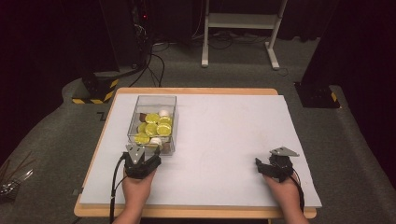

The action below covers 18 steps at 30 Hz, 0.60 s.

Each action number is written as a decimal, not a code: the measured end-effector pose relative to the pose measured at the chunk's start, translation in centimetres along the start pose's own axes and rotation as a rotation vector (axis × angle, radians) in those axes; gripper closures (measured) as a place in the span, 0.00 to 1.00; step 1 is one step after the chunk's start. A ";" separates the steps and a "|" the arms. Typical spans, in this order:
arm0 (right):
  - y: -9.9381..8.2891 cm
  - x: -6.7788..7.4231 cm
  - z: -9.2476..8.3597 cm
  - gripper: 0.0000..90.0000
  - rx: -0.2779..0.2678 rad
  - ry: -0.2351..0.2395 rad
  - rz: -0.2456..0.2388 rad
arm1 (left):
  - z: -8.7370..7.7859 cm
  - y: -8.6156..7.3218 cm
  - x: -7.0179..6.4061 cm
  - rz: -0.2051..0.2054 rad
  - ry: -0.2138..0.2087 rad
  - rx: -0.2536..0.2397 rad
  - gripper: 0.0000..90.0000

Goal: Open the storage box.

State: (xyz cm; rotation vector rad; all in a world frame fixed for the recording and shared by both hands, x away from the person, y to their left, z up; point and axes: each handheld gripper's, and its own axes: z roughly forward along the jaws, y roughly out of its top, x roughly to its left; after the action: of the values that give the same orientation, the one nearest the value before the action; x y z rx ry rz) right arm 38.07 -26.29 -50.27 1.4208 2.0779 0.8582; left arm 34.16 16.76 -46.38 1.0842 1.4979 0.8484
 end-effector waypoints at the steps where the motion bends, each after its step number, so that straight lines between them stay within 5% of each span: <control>1: 0.0 0.0 0.0 0.30 0.000 0.000 0.000 | -0.1 0.0 0.1 0.010 0.000 0.005 0.36; 18: 0.0 0.0 0.0 0.30 0.000 -0.001 -0.002 | -1.9 -0.4 0.0 0.001 -0.004 0.002 0.36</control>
State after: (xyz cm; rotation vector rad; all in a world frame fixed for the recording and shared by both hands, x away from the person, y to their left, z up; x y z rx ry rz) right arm 38.06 -26.29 -50.26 1.4186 2.0782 0.8573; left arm 32.25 16.72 -46.39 1.0877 1.4958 0.8451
